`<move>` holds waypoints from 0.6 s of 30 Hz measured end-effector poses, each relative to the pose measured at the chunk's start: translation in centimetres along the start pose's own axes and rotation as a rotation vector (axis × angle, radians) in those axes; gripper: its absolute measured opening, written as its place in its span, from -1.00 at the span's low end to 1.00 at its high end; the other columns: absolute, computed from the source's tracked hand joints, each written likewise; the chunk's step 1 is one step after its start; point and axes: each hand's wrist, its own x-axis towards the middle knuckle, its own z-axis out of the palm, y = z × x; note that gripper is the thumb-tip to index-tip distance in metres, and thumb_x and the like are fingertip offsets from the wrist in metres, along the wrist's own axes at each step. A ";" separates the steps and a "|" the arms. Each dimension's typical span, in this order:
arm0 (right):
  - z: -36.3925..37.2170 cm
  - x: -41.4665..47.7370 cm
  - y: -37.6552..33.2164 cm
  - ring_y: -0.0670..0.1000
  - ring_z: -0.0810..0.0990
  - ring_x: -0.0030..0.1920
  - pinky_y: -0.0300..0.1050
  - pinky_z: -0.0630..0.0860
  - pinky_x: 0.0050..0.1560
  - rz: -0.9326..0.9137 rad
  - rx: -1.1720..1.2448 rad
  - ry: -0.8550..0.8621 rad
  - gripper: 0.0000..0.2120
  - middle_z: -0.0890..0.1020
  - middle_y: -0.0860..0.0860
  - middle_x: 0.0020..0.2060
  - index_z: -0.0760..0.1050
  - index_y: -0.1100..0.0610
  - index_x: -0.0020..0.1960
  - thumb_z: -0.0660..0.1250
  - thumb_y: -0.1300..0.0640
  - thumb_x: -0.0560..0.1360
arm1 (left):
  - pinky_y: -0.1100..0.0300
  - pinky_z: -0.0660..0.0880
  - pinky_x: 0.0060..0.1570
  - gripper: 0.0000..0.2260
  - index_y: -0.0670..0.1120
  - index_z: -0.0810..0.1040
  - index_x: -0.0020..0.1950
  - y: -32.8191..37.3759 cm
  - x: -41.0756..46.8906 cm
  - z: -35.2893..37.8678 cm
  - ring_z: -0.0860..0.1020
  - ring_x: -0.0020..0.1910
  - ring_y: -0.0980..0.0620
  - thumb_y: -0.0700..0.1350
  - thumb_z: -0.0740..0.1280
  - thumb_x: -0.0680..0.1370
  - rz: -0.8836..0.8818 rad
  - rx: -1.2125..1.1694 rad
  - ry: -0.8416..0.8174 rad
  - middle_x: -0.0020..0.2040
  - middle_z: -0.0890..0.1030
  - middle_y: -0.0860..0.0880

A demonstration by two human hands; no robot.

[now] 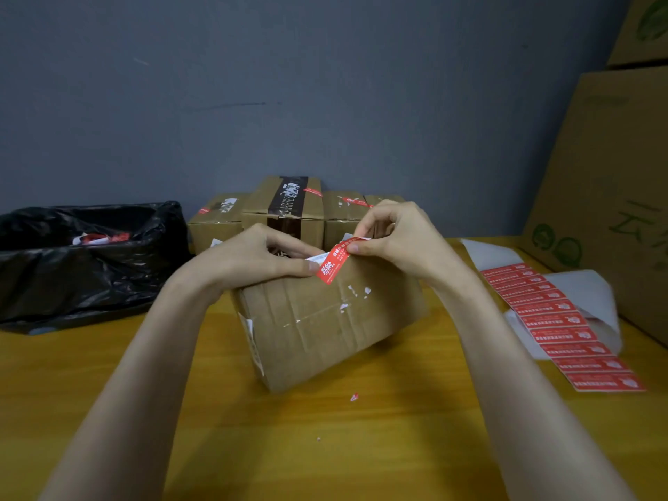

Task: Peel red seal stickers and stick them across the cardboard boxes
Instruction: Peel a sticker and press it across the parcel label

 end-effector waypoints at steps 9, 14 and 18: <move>0.6 -0.2 -0.1 0.07 0.64 -0.13 0.05 0.57 -0.02 0.016 0.116 -0.001 -0.78 0.66 0.07 -0.25 0.51 0.09 -0.37 0.51 0.27 0.33 | 0.35 0.46 -0.08 -0.59 0.30 0.50 0.16 -0.6 -0.1 -0.3 0.53 0.01 0.21 -0.02 0.48 0.38 -0.044 0.084 -0.118 0.10 0.56 0.16; 0.7 -0.3 0.0 0.04 0.65 -0.08 0.11 0.55 0.04 0.029 0.114 0.001 -0.77 0.68 0.02 -0.24 0.49 0.08 -0.38 0.50 0.26 0.35 | 0.33 0.50 -0.06 -0.57 0.26 0.51 0.20 -0.6 0.0 -0.2 0.55 0.02 0.17 -0.03 0.48 0.38 -0.033 0.093 -0.114 0.13 0.56 0.10; 0.7 -0.3 0.1 0.02 0.65 -0.08 0.13 0.54 0.06 0.039 0.113 0.011 -0.76 0.68 -0.01 -0.23 0.49 0.07 -0.38 0.50 0.25 0.35 | 0.32 0.51 -0.10 -0.57 0.27 0.51 0.20 -0.7 0.1 -0.3 0.57 0.00 0.14 -0.03 0.48 0.38 -0.038 0.082 -0.114 0.14 0.56 0.07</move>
